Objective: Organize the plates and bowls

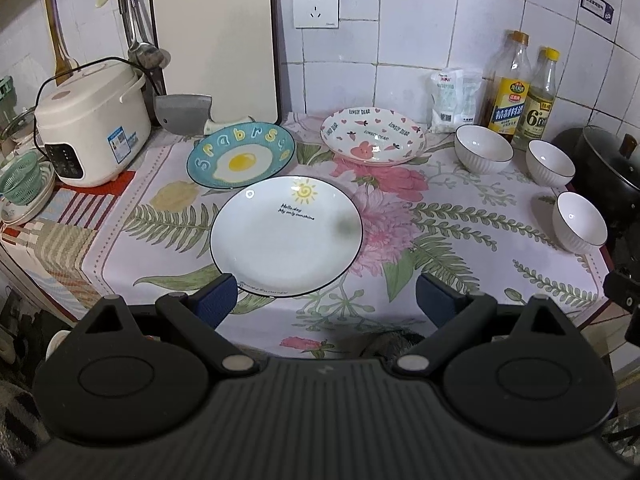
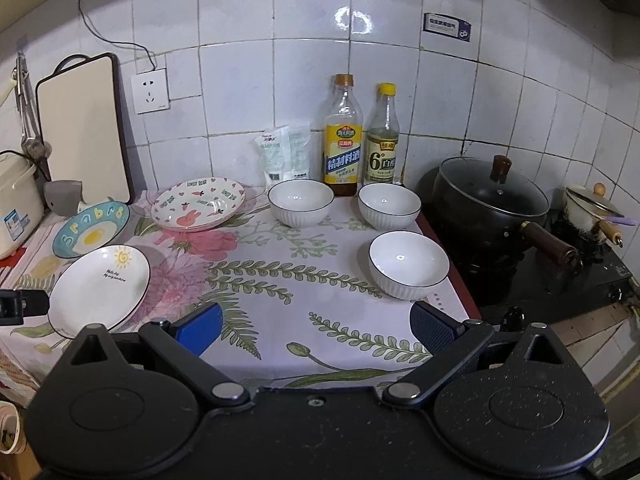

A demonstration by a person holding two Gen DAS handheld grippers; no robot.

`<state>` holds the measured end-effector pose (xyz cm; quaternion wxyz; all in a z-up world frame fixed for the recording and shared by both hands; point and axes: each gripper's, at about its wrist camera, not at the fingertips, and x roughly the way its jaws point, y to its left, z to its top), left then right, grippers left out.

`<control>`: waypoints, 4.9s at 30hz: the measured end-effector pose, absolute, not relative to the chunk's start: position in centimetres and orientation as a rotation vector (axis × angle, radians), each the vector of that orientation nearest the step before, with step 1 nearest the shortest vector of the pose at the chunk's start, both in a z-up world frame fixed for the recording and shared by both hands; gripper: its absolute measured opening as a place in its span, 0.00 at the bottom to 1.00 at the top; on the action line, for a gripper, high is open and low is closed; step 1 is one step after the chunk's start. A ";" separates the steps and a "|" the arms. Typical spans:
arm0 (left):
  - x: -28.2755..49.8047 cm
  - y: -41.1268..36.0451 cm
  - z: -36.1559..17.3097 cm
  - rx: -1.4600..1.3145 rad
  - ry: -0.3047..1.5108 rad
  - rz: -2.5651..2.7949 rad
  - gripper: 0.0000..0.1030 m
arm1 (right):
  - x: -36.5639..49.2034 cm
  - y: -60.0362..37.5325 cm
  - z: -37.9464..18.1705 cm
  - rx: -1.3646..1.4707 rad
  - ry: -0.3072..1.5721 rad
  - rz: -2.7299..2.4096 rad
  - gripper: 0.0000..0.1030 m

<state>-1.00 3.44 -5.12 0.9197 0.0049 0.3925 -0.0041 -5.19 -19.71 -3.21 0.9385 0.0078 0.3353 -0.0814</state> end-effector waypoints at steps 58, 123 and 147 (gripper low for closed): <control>-1.7 4.4 -5.0 0.012 0.844 -0.089 0.94 | -5.4 -18.1 -3.5 -0.020 0.717 -0.151 0.99; 14.4 19.9 -21.5 -0.381 0.960 0.029 0.23 | 15.4 -7.5 -20.6 0.187 0.834 0.436 0.20; 13.7 14.1 -18.0 -0.216 0.985 0.001 0.25 | 13.9 -10.9 -18.1 0.181 0.854 0.436 0.23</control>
